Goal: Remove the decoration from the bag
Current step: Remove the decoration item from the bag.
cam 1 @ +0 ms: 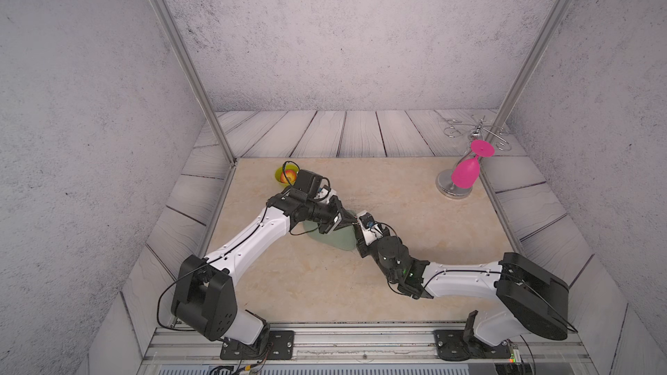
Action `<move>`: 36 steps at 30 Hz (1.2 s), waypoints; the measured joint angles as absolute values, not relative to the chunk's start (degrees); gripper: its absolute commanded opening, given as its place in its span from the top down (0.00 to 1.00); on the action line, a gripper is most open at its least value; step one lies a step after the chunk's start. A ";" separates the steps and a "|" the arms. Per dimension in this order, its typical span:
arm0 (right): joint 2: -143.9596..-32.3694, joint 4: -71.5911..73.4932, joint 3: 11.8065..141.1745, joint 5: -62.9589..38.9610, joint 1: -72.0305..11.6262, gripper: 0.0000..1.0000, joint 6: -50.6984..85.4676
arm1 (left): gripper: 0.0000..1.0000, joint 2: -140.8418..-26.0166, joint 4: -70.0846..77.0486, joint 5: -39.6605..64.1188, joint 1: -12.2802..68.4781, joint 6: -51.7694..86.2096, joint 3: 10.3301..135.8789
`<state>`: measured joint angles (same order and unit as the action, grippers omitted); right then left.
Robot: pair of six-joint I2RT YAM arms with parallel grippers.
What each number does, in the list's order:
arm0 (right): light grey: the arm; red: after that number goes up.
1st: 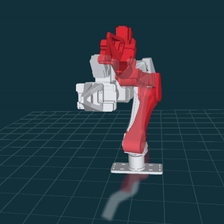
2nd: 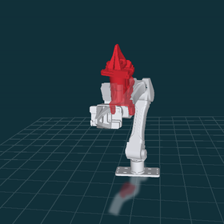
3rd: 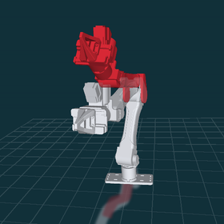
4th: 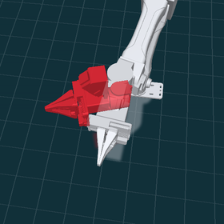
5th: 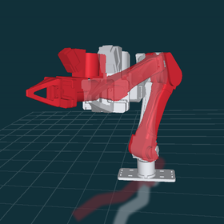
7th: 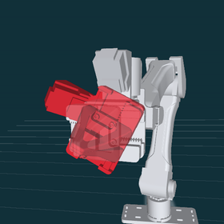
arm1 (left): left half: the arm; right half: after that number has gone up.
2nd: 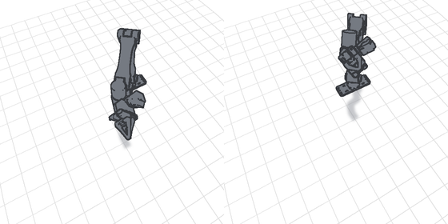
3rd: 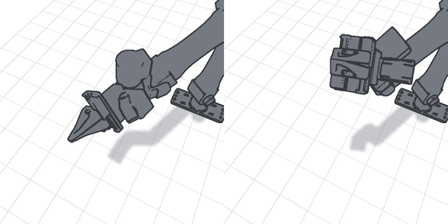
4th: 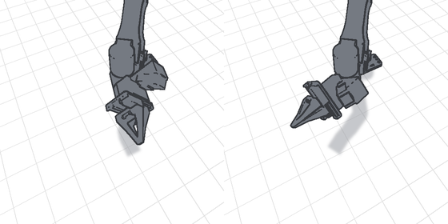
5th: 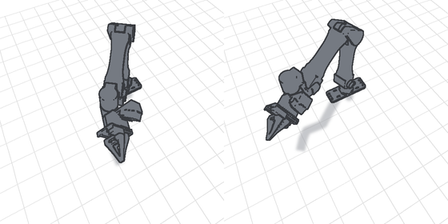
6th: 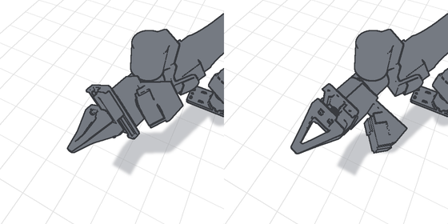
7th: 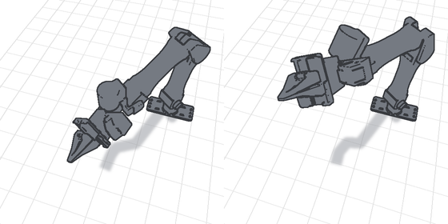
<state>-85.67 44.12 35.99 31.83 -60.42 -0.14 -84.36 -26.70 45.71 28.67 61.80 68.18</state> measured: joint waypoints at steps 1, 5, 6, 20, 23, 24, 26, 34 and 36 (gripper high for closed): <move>-85.67 44.05 35.99 31.81 -60.42 0.61 -0.08 | 1.00 -84.36 -26.70 45.71 28.67 61.80 68.18; -85.67 43.64 35.97 31.66 -60.42 0.66 0.05 | 1.00 -84.36 -26.68 45.71 28.67 61.87 68.18; -85.67 43.48 35.97 31.64 -60.42 0.67 0.16 | 1.00 -84.36 -26.68 45.71 28.67 61.91 68.18; -85.62 42.63 35.92 31.51 -60.42 0.77 0.91 | 1.00 -84.36 -26.48 45.69 28.67 61.95 68.18; -85.58 42.50 35.92 31.48 -60.42 0.79 1.06 | 1.00 -84.36 -26.48 45.67 28.67 61.95 68.18; -85.58 42.41 35.92 31.48 -60.42 0.80 1.06 | 1.00 -84.36 -26.48 45.67 28.67 61.95 68.18; -85.43 42.19 35.92 31.44 -60.42 0.82 1.15 | 1.00 -84.36 -26.48 45.65 28.67 61.95 68.18; -84.68 41.54 35.70 31.05 -60.42 0.84 1.37 | 1.00 -84.36 -26.44 45.47 28.67 61.95 68.18; -84.31 41.15 35.62 30.87 -60.42 0.84 1.50 | 1.00 -84.36 -26.48 45.23 28.67 61.87 68.18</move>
<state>-84.31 41.15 35.62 30.87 -60.42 1.50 -84.36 -26.48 45.23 28.67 61.87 68.18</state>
